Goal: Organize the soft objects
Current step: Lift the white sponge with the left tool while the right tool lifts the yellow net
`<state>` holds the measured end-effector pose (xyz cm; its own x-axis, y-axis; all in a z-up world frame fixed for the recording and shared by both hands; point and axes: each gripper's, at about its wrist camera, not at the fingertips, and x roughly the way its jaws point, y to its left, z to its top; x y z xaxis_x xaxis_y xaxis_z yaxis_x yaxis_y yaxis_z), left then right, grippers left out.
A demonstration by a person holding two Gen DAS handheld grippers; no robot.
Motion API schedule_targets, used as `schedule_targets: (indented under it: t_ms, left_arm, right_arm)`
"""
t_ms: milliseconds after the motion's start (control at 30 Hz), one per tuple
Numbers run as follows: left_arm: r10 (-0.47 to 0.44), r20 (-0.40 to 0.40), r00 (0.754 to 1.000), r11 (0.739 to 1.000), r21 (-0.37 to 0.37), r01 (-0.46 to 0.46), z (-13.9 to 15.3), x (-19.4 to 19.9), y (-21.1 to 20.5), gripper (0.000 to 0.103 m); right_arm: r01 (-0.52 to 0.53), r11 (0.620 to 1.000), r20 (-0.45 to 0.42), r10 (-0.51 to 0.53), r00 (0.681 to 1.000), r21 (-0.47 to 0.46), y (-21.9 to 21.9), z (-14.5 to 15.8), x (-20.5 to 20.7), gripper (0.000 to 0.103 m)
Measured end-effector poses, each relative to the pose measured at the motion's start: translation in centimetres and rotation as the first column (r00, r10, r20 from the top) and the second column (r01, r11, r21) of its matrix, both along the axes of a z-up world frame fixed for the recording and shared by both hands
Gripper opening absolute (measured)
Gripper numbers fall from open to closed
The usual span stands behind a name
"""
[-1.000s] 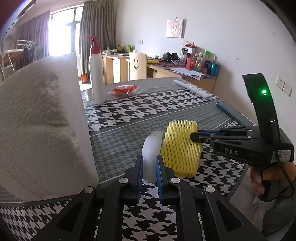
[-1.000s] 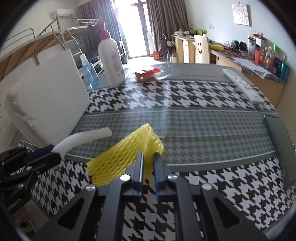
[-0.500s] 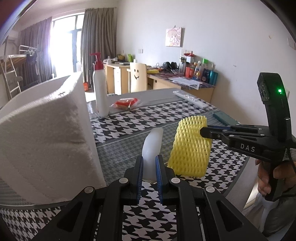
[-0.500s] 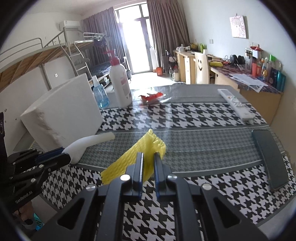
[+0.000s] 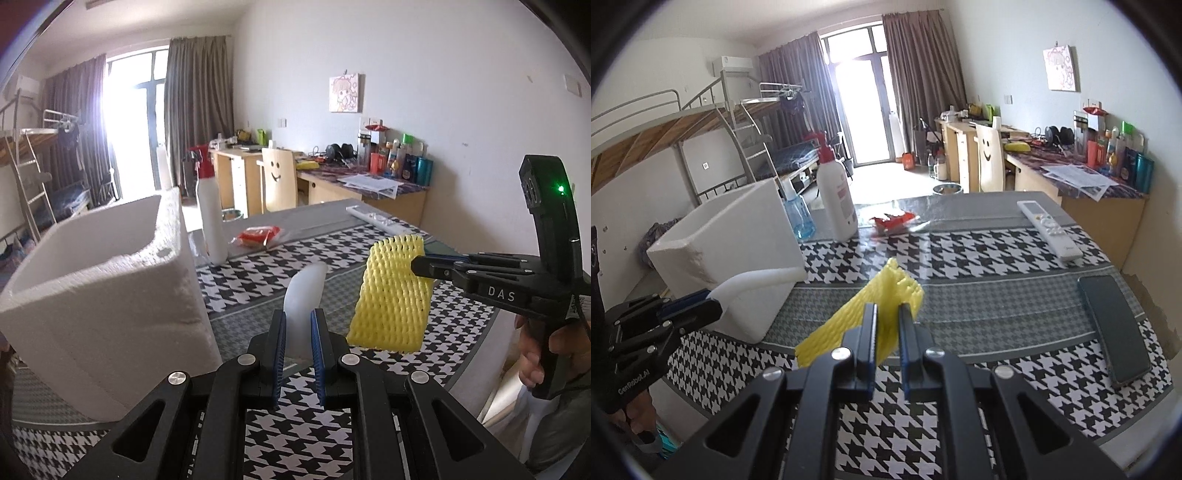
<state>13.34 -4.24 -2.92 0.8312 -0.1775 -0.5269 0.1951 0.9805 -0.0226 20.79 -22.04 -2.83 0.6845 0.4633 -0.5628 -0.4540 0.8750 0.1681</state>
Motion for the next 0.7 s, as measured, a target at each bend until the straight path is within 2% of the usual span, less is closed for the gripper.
schedule_targets:
  t_ms: [700]
  left_arm:
    - [0.025,0.114,0.993,1.000,0.011,-0.026,3.7,-1.3,0.9,0.015]
  right_arm:
    - [-0.037,0.999,0.103,0.033,0.994,0.036,0.3,3.9,-0.5,0.013]
